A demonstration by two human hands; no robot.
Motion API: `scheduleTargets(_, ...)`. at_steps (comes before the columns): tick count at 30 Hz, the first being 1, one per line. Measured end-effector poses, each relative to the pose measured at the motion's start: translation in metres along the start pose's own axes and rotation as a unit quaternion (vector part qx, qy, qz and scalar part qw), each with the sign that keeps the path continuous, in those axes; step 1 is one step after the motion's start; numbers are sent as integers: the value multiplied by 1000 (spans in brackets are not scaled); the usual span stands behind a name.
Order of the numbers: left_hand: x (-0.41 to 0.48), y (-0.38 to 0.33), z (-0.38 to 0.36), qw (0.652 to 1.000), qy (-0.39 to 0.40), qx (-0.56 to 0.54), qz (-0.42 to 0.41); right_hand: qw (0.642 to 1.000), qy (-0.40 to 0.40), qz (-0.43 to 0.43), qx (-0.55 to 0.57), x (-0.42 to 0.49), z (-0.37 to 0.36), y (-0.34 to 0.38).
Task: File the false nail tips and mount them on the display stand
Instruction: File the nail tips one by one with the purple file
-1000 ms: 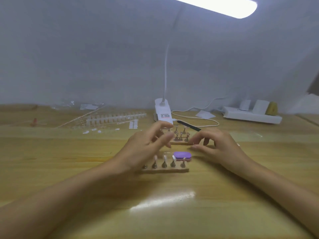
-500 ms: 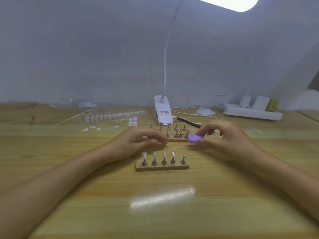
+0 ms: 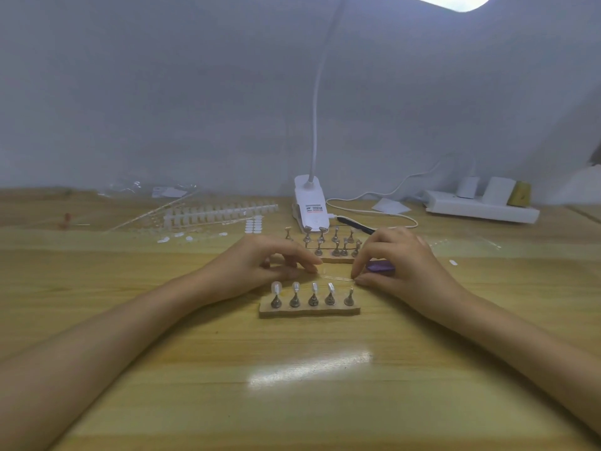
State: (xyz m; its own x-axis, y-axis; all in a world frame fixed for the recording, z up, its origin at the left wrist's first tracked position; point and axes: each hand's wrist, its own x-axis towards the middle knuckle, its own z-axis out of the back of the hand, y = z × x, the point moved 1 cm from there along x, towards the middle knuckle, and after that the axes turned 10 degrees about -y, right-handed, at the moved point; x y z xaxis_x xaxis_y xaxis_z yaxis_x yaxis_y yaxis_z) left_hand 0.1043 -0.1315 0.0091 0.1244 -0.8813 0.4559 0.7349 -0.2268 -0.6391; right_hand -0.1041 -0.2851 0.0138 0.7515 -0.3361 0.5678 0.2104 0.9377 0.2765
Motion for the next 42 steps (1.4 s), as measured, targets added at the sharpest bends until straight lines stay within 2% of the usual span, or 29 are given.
scheduleTargets(5, 6, -5, -4, 999, -3, 37, -1, 1000, 4, -7, 4, -1, -3, 0)
scheduleTargets(13, 7, -9, -10, 998, -57, 37, 19, 997, -36, 61, 28, -5, -7, 11)
scheduleTargets(18, 6, -9, -9, 997, -62, 37, 19, 994, -24, 45, 100, -5, -6, 13)
scheduleTargets(23, 6, -9, -11, 996, -76, 38, 12, 992, -14, 34, 124, -5, -6, 16)
scheduleTargets(25, 5, -10, -9, 993, -98, 62, -8, 991, -9, 25, 132, -4, -7, 17)
scheduleTargets(27, 4, -12, -8, 982, -116, 132, -70, 989, -6, 9, 144, -3, -9, 17)
scheduleTargets(29, 3, -16, -8, 952, -130, 232, -151, 986, -6, -14, 169, -3, -9, 17)
scheduleTargets(31, 2, -18, -7, 926, -143, 285, -204, 978, -7, -43, 203, -4, -9, 18)
scheduleTargets(37, 2, -20, -4, 897, -203, 299, -253, 924, 5, -175, 341, 2, -4, 19)
scheduleTargets(40, 3, -19, -4, 909, -207, 275, -234, 914, 0, -176, 365, 2, -2, 19)
scheduleTargets(42, 3, -16, -5, 943, -194, 190, -192, 941, -27, -120, 315, 1, 1, 20)
